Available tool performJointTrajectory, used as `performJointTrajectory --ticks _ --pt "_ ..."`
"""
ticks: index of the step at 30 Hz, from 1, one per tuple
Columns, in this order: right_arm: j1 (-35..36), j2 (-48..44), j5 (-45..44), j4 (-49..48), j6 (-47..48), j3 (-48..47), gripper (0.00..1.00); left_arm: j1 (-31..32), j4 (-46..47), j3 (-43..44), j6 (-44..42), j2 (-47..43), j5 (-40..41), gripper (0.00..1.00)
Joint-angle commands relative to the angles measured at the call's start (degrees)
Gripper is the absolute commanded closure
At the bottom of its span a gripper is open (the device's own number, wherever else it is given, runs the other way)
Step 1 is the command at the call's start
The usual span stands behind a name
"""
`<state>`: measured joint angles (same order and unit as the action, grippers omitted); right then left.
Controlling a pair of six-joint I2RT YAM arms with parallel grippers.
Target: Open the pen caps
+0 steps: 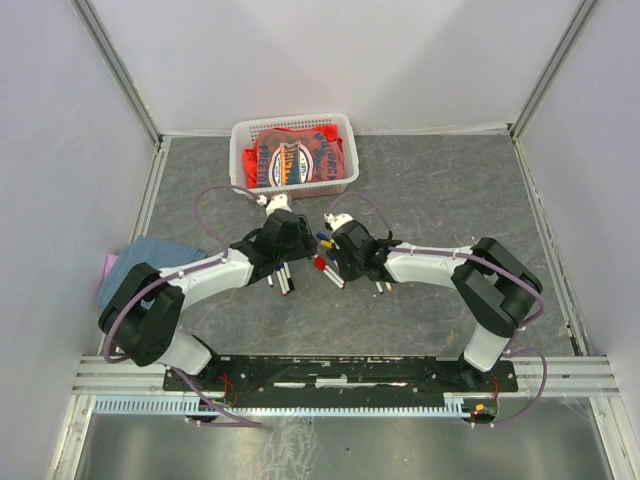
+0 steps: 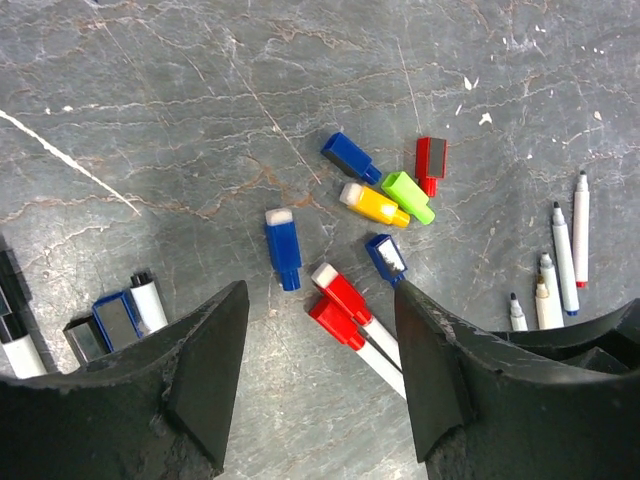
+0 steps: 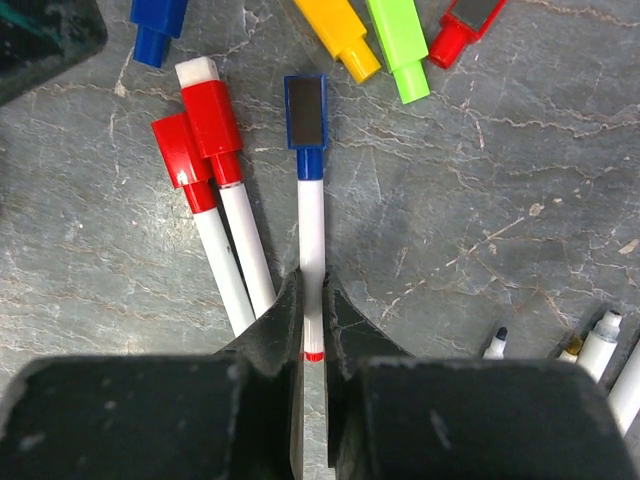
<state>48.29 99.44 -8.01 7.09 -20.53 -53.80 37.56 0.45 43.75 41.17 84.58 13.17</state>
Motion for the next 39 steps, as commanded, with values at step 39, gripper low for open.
performJointTrajectory --ticks 39 --pt "-3.24 -19.33 14.32 -8.3 -9.18 9.29 0.99 -4.28 22.55 -6.29 19.27 2.19 -26.31 0.33"
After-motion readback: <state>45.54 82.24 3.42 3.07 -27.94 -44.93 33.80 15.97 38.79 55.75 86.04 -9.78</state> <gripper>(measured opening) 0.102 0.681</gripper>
